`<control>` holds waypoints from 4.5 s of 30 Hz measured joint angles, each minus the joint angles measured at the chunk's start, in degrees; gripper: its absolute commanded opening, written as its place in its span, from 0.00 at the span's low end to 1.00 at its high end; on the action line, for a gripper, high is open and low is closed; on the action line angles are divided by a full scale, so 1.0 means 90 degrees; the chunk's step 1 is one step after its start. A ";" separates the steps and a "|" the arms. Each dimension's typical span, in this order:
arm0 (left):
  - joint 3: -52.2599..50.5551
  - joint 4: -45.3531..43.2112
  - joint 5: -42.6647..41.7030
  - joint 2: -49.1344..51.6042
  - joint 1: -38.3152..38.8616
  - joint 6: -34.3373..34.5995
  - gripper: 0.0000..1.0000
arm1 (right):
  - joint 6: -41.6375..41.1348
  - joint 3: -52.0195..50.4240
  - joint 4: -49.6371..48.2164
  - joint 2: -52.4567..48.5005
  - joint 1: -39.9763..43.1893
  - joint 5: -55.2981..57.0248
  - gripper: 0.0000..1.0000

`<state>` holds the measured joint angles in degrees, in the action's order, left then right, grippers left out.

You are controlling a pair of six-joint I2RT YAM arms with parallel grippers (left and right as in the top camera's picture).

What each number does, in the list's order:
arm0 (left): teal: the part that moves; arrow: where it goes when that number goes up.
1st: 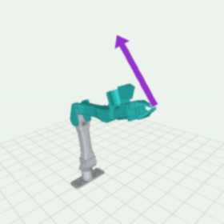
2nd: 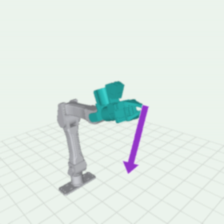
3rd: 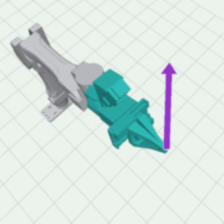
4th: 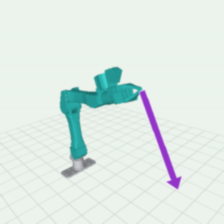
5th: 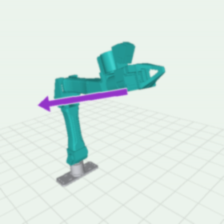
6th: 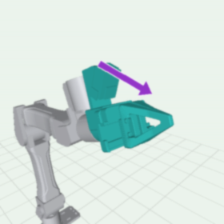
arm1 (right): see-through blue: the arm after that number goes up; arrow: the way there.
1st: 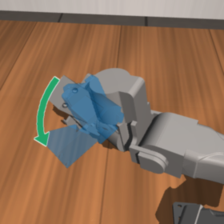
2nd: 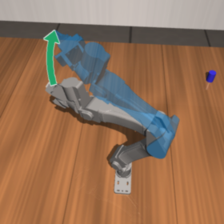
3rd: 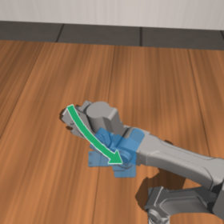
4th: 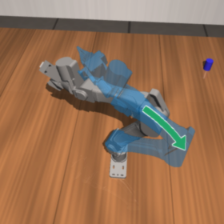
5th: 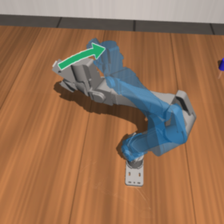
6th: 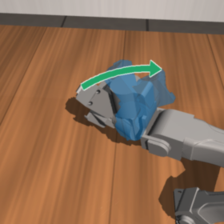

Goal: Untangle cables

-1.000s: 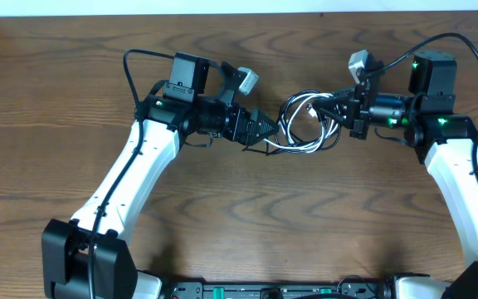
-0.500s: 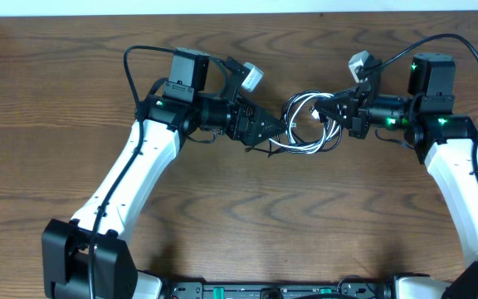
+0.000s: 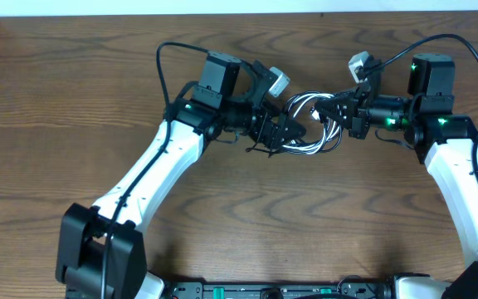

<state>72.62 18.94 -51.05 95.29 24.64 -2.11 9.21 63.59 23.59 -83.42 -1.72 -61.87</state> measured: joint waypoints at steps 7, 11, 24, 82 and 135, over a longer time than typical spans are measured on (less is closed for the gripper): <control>0.0000 -0.0393 0.0034 0.0075 0.0049 0.0255 0.07 | -0.0022 0.0000 0.0085 0.0000 0.0000 0.0034 0.05; 0.0000 -0.0386 0.0107 0.0075 0.0063 0.0257 0.08 | -0.0104 0.0000 0.0126 0.0000 0.0000 0.0168 0.39; 0.0000 -0.0104 0.1579 0.0083 0.0058 0.0797 0.07 | -0.1287 0.0000 0.0318 0.0000 -0.0019 0.1639 0.61; 0.0000 0.0488 0.3007 0.0177 0.0138 0.2754 0.08 | -0.4078 0.0049 0.1081 -0.1205 -0.2030 0.5875 0.01; 0.0000 0.0554 0.2526 0.0177 -0.0015 0.2883 0.08 | -0.3225 0.0041 -0.0396 -0.1761 -0.2494 0.5115 0.01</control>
<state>72.62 23.92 -28.32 96.88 24.51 23.83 -19.81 63.96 20.03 -99.26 -24.16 -15.84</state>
